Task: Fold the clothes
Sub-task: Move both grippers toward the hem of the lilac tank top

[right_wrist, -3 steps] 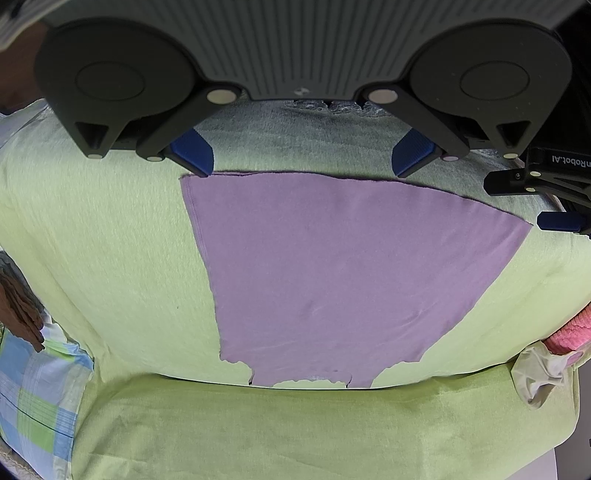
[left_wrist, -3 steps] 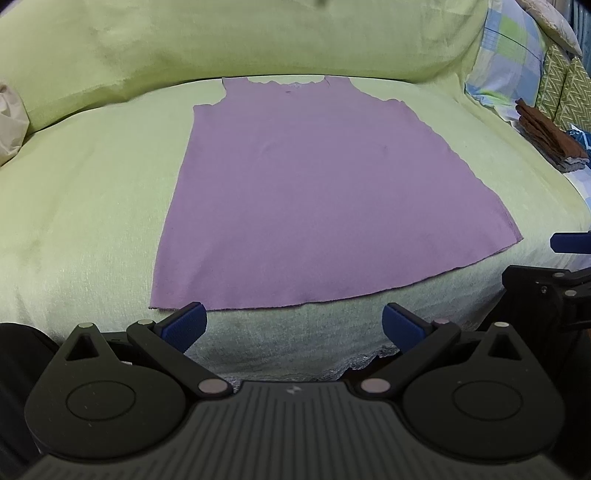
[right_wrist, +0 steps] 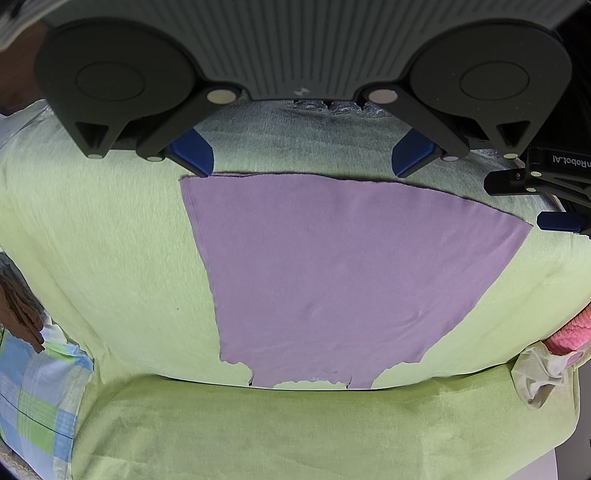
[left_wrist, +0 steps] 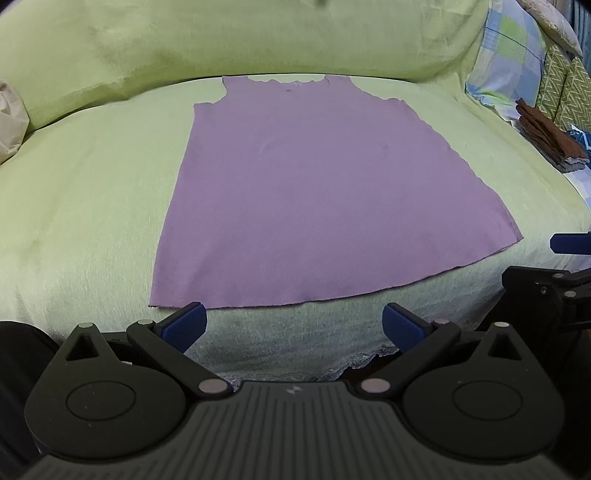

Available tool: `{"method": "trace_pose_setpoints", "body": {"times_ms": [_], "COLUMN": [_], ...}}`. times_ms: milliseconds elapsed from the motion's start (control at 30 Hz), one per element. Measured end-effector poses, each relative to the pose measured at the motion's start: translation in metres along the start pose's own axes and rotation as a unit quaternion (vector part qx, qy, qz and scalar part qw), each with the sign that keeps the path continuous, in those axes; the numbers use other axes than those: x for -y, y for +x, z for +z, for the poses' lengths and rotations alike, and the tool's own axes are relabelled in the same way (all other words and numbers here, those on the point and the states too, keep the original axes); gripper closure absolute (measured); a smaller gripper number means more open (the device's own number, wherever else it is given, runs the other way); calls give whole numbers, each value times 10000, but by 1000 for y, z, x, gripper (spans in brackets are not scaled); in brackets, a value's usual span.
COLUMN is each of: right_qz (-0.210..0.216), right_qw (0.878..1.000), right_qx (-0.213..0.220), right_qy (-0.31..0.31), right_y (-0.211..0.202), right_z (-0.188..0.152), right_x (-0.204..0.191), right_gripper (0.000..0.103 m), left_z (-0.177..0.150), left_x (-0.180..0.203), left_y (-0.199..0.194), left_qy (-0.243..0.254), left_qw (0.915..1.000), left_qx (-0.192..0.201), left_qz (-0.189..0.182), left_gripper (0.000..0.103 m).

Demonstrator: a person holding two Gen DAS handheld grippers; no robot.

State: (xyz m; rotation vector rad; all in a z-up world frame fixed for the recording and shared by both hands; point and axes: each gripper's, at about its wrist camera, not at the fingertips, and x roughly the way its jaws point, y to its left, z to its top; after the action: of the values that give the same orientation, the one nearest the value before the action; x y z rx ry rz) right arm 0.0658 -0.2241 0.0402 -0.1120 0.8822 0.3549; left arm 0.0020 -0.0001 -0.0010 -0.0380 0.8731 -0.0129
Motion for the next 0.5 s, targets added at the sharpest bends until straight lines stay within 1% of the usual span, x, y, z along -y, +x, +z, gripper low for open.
{"method": "trace_pose_setpoints", "body": {"times_ms": [100,167,267,500], "right_qz": [-3,-5,-7,21], "right_qw": [10000,10000,10000,10000], "right_qx": [-1,-2,-5,-28], "right_qy": [0,0,0,2], "right_y": [0,0,0,2], "right_z": [-1,-1,-2,-5], "right_x": [-1,-1,-2,-2], "right_gripper": [2,2,2,2], "left_z": [-6,-3,-2,3], "left_x": [3,2,-6,-12], "left_y": [-1,2,5,14], "left_qy": [-4,-47,-136,-250], "left_qw": [10000,10000,9998,9996], "left_qx": [97,-16,-84,-149], "left_qz": [12,-35,-127,-66], "left_gripper": [1,1,1,1]}}
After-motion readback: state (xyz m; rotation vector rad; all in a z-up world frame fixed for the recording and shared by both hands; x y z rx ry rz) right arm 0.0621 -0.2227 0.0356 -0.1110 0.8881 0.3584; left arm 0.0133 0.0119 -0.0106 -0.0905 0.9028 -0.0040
